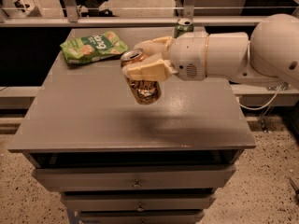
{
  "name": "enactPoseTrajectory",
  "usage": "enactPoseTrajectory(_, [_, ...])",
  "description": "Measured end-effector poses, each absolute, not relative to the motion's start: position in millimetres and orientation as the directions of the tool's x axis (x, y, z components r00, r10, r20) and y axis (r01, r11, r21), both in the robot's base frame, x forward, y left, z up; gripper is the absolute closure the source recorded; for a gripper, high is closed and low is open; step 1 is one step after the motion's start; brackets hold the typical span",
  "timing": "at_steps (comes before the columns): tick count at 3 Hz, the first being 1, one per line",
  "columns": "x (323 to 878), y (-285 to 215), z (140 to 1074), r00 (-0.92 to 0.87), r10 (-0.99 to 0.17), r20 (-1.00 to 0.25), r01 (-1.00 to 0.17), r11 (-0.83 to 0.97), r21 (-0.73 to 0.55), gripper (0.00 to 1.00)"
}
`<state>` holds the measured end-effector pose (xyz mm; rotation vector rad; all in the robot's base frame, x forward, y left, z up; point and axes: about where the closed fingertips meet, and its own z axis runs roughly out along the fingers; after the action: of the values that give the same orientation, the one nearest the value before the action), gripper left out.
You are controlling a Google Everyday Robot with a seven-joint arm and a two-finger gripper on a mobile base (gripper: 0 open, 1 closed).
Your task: Place orange can upright
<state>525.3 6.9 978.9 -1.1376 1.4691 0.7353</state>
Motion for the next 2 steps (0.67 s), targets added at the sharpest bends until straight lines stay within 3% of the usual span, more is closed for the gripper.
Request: enactPoseTrajectory(2, [519, 12, 956, 0.204, -0.191, -0.96, -0.948, 0.206, -0.242, 1.0])
